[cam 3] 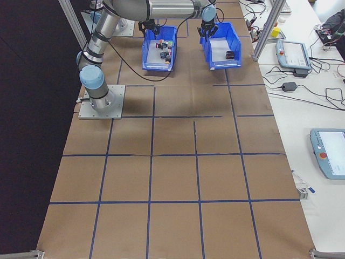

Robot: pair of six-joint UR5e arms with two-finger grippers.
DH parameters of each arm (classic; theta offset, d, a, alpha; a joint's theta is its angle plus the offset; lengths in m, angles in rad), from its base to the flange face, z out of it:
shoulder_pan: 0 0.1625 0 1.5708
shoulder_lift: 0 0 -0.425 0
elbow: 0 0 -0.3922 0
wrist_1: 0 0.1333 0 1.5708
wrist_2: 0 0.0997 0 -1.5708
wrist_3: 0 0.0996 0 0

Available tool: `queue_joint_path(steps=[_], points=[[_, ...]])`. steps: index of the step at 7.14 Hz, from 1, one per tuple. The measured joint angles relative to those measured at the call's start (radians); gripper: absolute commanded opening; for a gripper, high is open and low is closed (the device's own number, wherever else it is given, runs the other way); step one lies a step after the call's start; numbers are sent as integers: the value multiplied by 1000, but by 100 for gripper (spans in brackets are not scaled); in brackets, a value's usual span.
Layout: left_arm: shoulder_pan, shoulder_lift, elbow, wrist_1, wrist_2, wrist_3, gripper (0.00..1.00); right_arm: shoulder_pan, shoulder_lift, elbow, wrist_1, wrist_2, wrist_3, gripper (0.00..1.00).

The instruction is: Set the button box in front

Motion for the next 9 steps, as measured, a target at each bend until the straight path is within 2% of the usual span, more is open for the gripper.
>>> queue_joint_path(steps=[2,3,4,5,7,9], points=[[-14,-10,-4,34,-14,-46,8,-94,-55,34,8,-4,-79,7],[-17,-11,-12,38,-58,-64,0,-155,-94,76,7,1,-130,7],[-17,-11,-18,39,-109,-71,0,-222,-145,135,4,11,-186,7],[-17,-10,-18,38,-136,-68,0,-289,-207,206,0,28,-236,7],[-12,12,13,32,-147,-63,0,-423,-345,369,-10,76,-296,7],[14,-19,134,-8,-145,-62,0,-541,-453,506,-14,129,-330,7]])
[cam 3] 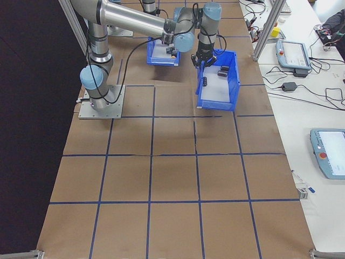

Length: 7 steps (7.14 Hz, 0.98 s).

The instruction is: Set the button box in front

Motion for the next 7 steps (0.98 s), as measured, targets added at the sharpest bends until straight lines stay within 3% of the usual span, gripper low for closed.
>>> queue_joint_path(steps=[2,5,7], points=[[55,-132,204,-61,12,0,0,-47,-53,95,-5,6,-33,7],[84,-502,599,-76,30,-12,1,-86,-111,211,-44,2,-44,7],[104,-668,776,-80,31,-16,13,-104,-170,265,-52,0,-55,7]])
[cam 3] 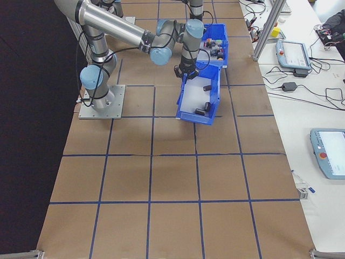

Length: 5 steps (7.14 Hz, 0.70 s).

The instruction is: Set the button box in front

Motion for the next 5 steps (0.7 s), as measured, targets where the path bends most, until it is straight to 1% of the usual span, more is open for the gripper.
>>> queue_joint_path(steps=[1,2,3,4,5], points=[[13,-39,47,-2,8,-1,16,-12,-31,21,0,-1,-21,8],[21,-58,74,-5,45,-15,16,-23,-62,49,0,-1,-43,8],[23,-66,90,-12,99,-55,18,-28,-97,82,-1,0,-64,8],[22,-63,101,-34,135,-96,21,-28,-133,115,-1,1,-100,9],[17,-57,103,-60,147,-114,24,-28,-162,146,-6,1,-141,9]])
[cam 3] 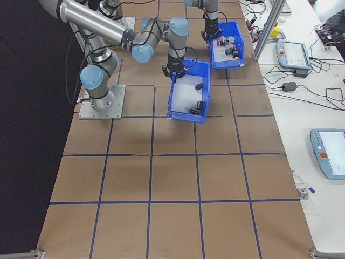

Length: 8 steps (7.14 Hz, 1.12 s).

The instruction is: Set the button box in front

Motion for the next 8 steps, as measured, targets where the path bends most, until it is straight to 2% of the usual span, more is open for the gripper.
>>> queue_joint_path(steps=[4,5,6,7,8], points=[[-30,8,0,-38,-6,-25,30,9,-104,107,-27,-1,-30,9],[-39,13,-3,-44,-6,-25,36,11,-126,128,-28,-1,-13,9],[-52,23,-8,-53,-6,-18,52,18,-143,146,-29,-1,4,9],[-66,42,-11,-72,-7,13,62,37,-152,157,-30,-7,33,9],[-72,71,-13,-109,-5,68,64,77,-155,161,-31,-24,80,9]])
